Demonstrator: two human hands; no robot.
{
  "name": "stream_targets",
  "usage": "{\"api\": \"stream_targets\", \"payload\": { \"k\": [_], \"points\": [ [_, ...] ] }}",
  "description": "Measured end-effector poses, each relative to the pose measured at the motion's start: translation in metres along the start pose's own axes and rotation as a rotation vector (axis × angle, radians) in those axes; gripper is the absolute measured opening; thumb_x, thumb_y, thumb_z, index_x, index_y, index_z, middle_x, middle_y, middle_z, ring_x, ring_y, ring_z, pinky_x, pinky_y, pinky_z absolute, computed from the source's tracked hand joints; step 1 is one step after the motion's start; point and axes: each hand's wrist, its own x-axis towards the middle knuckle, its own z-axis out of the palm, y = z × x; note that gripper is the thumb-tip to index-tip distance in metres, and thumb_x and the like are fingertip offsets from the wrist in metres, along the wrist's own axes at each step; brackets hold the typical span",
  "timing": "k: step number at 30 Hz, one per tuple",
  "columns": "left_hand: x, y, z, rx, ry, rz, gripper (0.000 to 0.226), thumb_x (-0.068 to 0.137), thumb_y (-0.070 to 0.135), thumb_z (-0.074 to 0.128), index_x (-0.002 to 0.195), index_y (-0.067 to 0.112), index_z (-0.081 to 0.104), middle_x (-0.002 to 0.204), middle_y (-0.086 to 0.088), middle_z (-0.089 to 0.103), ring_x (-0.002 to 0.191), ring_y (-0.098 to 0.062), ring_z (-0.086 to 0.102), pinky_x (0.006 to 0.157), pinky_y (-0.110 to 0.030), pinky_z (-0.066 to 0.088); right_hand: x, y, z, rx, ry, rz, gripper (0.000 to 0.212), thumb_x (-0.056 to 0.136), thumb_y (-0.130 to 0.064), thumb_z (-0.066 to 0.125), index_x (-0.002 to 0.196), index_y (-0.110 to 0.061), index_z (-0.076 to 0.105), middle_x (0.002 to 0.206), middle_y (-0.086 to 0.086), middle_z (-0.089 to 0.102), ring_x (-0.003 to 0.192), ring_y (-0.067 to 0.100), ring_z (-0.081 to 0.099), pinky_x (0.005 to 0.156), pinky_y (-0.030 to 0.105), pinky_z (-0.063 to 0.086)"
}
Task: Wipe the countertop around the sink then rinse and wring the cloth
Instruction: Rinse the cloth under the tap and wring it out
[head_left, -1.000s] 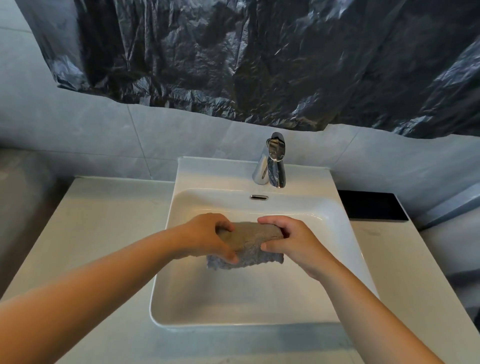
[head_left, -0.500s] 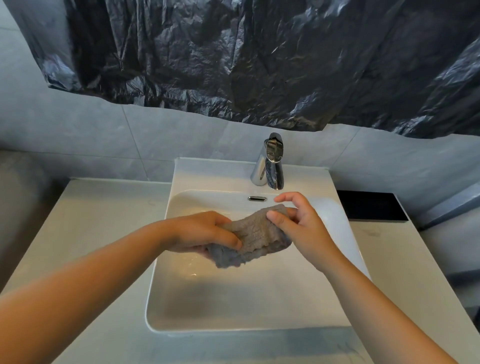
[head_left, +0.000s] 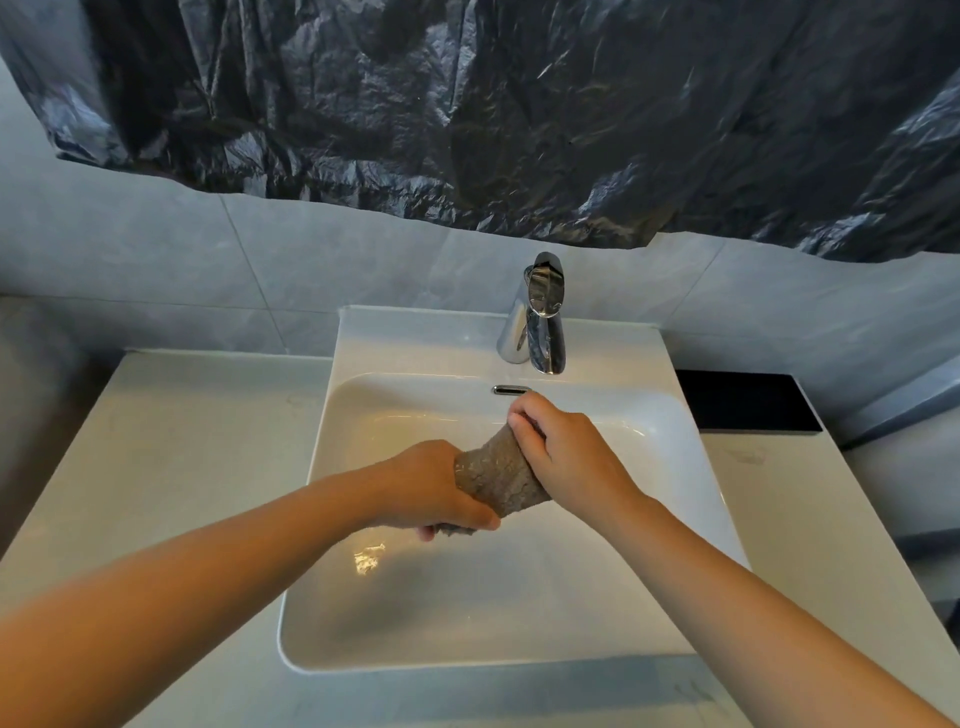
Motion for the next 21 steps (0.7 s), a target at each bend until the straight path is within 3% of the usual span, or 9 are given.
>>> {"api": "stream_targets", "payload": {
  "k": [3, 6, 8, 10, 13, 16, 18, 21],
  "points": [
    [0.003, 0.001, 0.001, 0.349, 0.240, 0.064, 0.033, 0.080, 0.037, 0.072, 0.103, 0.015, 0.064, 0.085, -0.001, 0.064, 0.072, -0.013, 0.059, 0.063, -0.022, 0.050, 0.012, 0.000, 0.009, 0.266, -0.138, 0.326, 0.022, 0.101, -0.028, 0.038, 0.097, -0.020, 0.059, 0.091, -0.001, 0.059, 0.078, 0.015, 0.055, 0.051, 0.014, 0.038],
    [0.008, -0.002, 0.006, 0.743, 0.368, 0.215, 0.032, 0.089, 0.038, 0.061, 0.113, 0.018, 0.059, 0.105, -0.002, 0.064, 0.095, -0.020, 0.060, 0.080, -0.027, 0.045, 0.021, -0.002, 0.006, 0.592, -0.387, 0.731, 0.017, 0.095, -0.017, 0.043, 0.089, -0.014, 0.059, 0.068, 0.006, 0.057, 0.045, 0.012, 0.049, 0.034, 0.012, 0.024],
    [0.011, -0.006, 0.009, 0.729, 0.421, 0.279, 0.032, 0.089, 0.039, 0.059, 0.113, 0.018, 0.055, 0.106, -0.001, 0.064, 0.094, -0.020, 0.059, 0.081, -0.028, 0.047, 0.023, -0.002, 0.001, 0.649, -0.474, 0.838, 0.014, 0.092, -0.015, 0.048, 0.085, -0.011, 0.059, 0.061, 0.008, 0.057, 0.036, 0.010, 0.046, 0.034, 0.012, 0.024],
    [0.014, -0.010, 0.004, 0.488, 0.379, 0.251, 0.034, 0.084, 0.038, 0.067, 0.109, 0.019, 0.056, 0.094, 0.002, 0.066, 0.081, -0.015, 0.060, 0.074, -0.030, 0.052, 0.023, 0.000, -0.001, 0.605, -0.394, 0.735, 0.017, 0.094, -0.022, 0.050, 0.093, -0.012, 0.063, 0.075, 0.009, 0.062, 0.051, 0.014, 0.055, 0.035, 0.014, 0.033],
    [0.013, -0.012, -0.011, -0.211, -0.065, 0.053, 0.027, 0.080, 0.028, 0.073, 0.098, 0.011, 0.061, 0.073, -0.001, 0.061, 0.062, -0.011, 0.055, 0.055, -0.023, 0.050, 0.007, 0.003, -0.008, 0.548, -0.198, 0.429, 0.030, 0.094, -0.044, 0.051, 0.118, -0.027, 0.056, 0.104, -0.001, 0.060, 0.084, 0.011, 0.060, 0.049, 0.016, 0.045],
    [0.005, -0.017, -0.019, -0.689, -0.473, -0.012, 0.044, 0.072, 0.030, 0.080, 0.101, 0.009, 0.056, 0.072, -0.003, 0.054, 0.060, -0.009, 0.048, 0.045, -0.014, 0.041, -0.023, 0.010, -0.010, 0.679, -0.037, 0.179, 0.033, 0.092, -0.043, 0.054, 0.124, -0.036, 0.055, 0.114, -0.006, 0.061, 0.097, 0.012, 0.063, 0.061, 0.021, 0.053],
    [0.004, -0.020, -0.021, -0.834, -0.684, -0.004, 0.050, 0.069, 0.029, 0.082, 0.106, 0.010, 0.054, 0.071, -0.002, 0.052, 0.058, -0.006, 0.046, 0.042, -0.011, 0.041, -0.038, 0.015, -0.002, 0.693, 0.086, 0.083, 0.040, 0.087, -0.050, 0.050, 0.123, -0.033, 0.055, 0.116, -0.006, 0.063, 0.103, 0.011, 0.062, 0.064, 0.022, 0.054],
    [0.005, -0.015, -0.021, -0.826, -0.930, 0.012, 0.049, 0.076, 0.032, 0.076, 0.112, 0.014, 0.048, 0.071, 0.003, 0.051, 0.060, -0.003, 0.046, 0.043, -0.008, 0.042, -0.041, 0.009, 0.016, 0.681, 0.282, -0.013, 0.043, 0.085, -0.049, 0.041, 0.117, -0.024, 0.058, 0.112, -0.009, 0.064, 0.104, 0.012, 0.061, 0.073, 0.023, 0.055]
  ]
}}
